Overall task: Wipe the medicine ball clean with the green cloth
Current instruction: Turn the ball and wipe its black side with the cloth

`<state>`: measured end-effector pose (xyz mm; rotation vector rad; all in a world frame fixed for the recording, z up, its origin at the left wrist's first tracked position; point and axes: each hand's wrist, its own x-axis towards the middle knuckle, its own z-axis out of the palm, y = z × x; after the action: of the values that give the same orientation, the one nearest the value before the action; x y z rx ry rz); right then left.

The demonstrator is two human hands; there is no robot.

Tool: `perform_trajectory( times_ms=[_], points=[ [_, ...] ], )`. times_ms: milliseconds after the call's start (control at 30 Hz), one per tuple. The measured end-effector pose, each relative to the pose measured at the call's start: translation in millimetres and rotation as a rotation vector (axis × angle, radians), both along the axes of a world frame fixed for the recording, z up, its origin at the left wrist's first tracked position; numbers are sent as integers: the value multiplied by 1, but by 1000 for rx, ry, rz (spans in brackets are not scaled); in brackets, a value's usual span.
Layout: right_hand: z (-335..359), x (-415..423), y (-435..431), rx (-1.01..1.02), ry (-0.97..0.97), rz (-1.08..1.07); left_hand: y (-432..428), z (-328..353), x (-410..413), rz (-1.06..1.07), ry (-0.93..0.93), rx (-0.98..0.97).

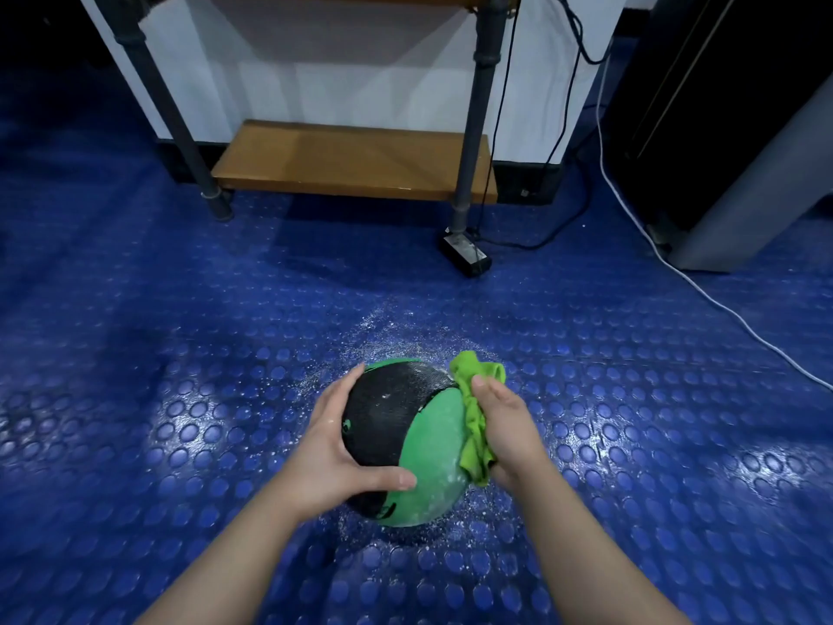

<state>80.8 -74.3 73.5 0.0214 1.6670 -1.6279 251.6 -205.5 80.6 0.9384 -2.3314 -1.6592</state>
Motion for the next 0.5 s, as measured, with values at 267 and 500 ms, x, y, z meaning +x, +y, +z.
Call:
perform_trajectory(
  times_ms=[267, 500],
  points=[
    [7, -15, 28, 39, 345, 0, 17, -14, -31, -168, 3, -63],
    [12, -14, 38, 220, 560, 114, 32, 2, -42, -45, -141, 17]
  ],
)
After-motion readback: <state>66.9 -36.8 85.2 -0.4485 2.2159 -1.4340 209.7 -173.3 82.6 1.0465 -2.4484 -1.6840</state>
